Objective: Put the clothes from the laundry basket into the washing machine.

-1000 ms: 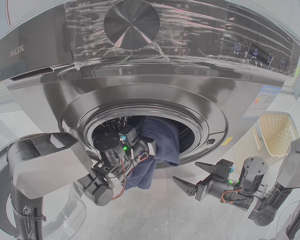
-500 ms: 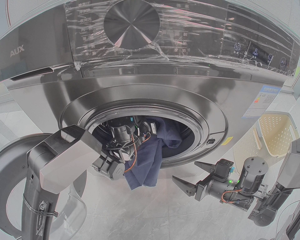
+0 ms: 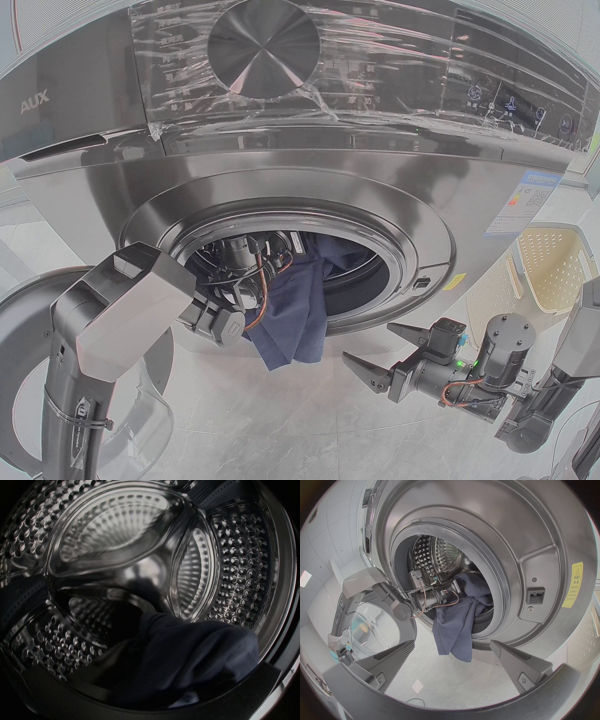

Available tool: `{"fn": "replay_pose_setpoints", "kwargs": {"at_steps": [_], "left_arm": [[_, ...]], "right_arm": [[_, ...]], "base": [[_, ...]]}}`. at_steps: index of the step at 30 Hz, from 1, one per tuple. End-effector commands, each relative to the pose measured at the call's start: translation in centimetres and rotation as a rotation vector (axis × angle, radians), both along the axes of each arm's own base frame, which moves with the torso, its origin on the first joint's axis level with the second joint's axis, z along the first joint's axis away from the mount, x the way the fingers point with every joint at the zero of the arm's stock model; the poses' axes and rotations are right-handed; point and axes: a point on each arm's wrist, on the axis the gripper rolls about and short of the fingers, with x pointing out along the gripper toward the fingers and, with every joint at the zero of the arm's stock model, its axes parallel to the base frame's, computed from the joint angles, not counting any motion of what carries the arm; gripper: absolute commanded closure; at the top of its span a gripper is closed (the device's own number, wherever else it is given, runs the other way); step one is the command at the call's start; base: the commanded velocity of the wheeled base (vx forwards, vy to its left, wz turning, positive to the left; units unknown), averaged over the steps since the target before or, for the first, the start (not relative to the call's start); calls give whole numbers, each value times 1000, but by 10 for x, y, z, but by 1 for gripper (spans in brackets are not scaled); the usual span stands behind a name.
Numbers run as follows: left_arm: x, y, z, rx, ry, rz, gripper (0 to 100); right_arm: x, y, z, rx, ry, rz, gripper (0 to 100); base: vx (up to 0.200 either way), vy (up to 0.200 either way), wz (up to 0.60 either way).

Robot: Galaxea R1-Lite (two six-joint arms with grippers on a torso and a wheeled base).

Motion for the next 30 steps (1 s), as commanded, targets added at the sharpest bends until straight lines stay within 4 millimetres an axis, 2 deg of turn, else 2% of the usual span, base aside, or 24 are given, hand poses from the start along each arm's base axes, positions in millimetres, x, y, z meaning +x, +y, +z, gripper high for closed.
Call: {"fn": "replay_pose_setpoints", "kwargs": {"at_steps": [1,6,20,21,24,27,30], "left_arm": [[-30,7,10,19,162,-48,0],[-46,12,1,88,308,-92,0],[-60,12,-39,208,498,-87,0],[-60,12,-40,209,499,-87,100],[-57,10,-45,212,501,-84,100],[-45,3,-48,183,463,-76,100],[-31,-4,-46,114,347,-59,100]], "right_arm": [[0,1,-1,-3,3,2,0],[1,2,0,1,-2,3,0],[1,3,-1,0,2,5,0],[2,2,-2,-1,3,3,0],[2,3,-3,-4,6,3,0],[2,3,-3,-4,6,3,0],[2,3,-3,-4,6,3,0]], "base": [[0,0,0],[0,0,0],[0,0,0],[0,0,0],[0,0,0],[0,0,0],[0,0,0]]}}
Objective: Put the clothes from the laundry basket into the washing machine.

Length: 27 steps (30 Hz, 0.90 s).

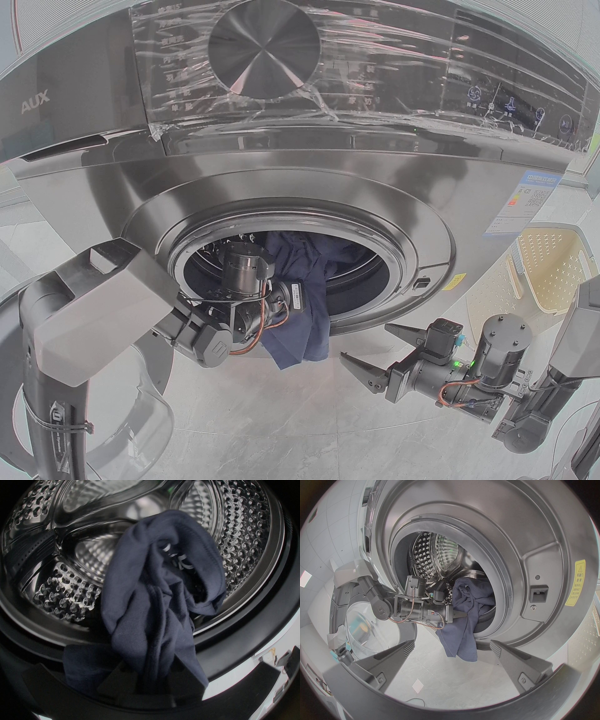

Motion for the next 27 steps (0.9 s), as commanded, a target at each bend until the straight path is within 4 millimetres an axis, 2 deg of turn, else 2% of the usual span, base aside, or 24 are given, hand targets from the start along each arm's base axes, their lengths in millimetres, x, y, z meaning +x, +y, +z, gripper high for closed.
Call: {"fn": "replay_pose_setpoints", "kwargs": {"at_steps": [1,4,8,12,17,23,24,27], "left_arm": [[22,-11,-9,-69,-115,27,100],[29,-13,-5,-100,-173,45,100],[44,-19,12,-203,-317,58,100],[55,-22,19,-244,-385,104,100],[48,-22,17,-224,-356,98,100],[35,-19,33,-220,-342,90,100],[34,-18,35,-221,-344,90,0],[33,-18,35,-223,-343,89,0]], "right_arm": [[0,0,-1,-2,3,1,0],[0,1,-1,-2,3,2,0],[-2,2,-1,-2,2,8,0],[-2,2,-1,-1,1,8,0],[-2,2,-1,-2,2,8,0],[-1,2,-1,-2,2,7,0],[-1,2,-1,-2,2,8,0],[-2,2,-1,-1,1,8,0]], "base": [[0,0,0],[0,0,0],[0,0,0],[0,0,0],[0,0,0],[0,0,0],[0,0,0],[0,0,0]]}}
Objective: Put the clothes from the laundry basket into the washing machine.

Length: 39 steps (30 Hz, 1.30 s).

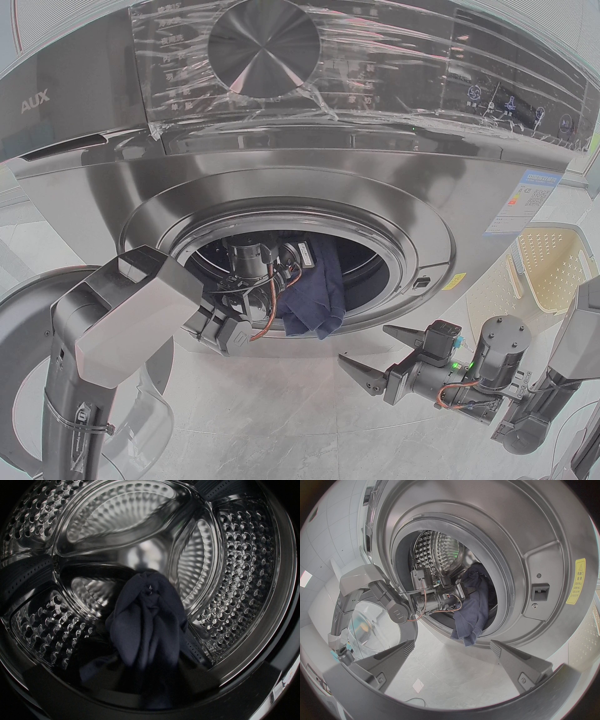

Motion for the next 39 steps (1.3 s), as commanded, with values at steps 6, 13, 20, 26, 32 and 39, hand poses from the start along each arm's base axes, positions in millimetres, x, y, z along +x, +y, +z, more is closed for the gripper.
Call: {"fn": "replay_pose_setpoints", "kwargs": {"at_steps": [6,13,20,26,32,39], "left_arm": [[-15,4,-11,60,82,-14,0],[-18,4,-40,123,171,-38,0],[-7,7,-43,143,142,-23,100],[9,-4,-30,75,60,-18,100],[33,-5,-19,-7,-15,50,100],[56,-3,-3,-88,-136,114,100]], "right_arm": [[0,0,-1,-2,3,1,0],[0,0,-1,-2,3,1,0],[0,0,0,-1,2,1,0],[0,0,0,-2,2,0,0],[0,0,0,2,0,0,0],[0,0,0,1,1,0,0]], "base": [[0,0,0],[0,0,0],[0,0,0],[0,0,0],[0,0,0],[0,0,0]]}}
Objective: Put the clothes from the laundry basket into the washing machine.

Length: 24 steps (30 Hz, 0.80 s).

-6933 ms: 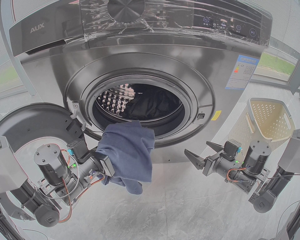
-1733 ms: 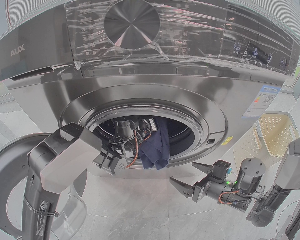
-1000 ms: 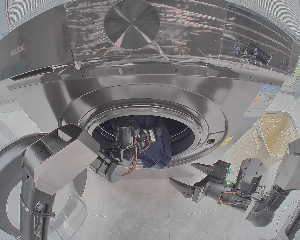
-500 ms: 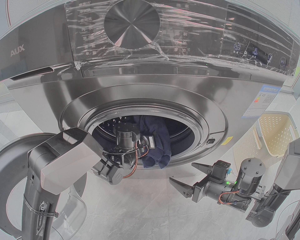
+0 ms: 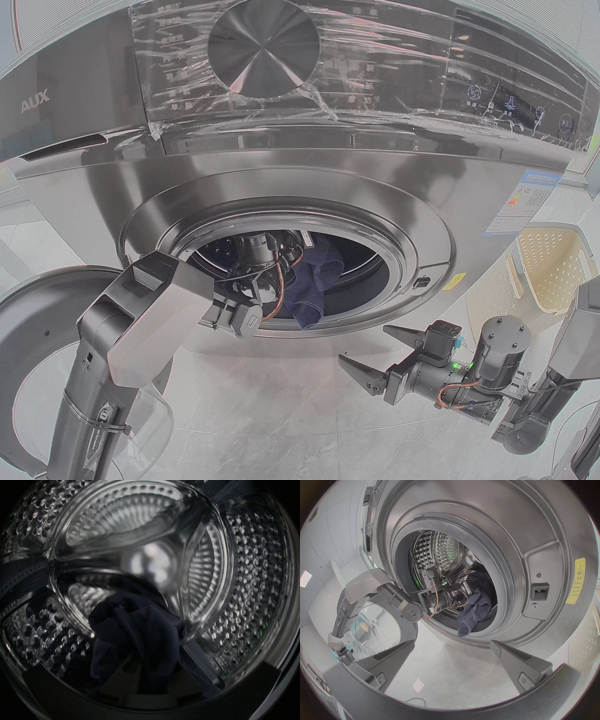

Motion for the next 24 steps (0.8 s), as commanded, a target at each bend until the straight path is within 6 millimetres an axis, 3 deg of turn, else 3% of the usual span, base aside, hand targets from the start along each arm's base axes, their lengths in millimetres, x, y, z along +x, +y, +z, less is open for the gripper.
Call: {"fn": "replay_pose_setpoints", "kwargs": {"at_steps": [1,11,12,15,19,24], "left_arm": [[17,3,-6,-37,-48,39,100],[14,-2,-5,-38,-54,29,100],[14,-1,-5,-38,-54,31,0],[9,-1,-8,-22,-28,28,0],[-23,6,4,49,82,-13,0],[-45,7,-5,122,203,-101,0]], "right_arm": [[0,0,0,1,0,1,0],[0,0,0,0,1,1,0],[0,0,0,0,1,1,0],[-1,0,-1,-2,3,1,0],[-1,0,-1,-4,5,1,0],[-1,1,-2,-5,6,5,0]], "base": [[0,0,0],[0,0,0],[0,0,0],[0,0,0],[0,0,0],[0,0,0]]}}
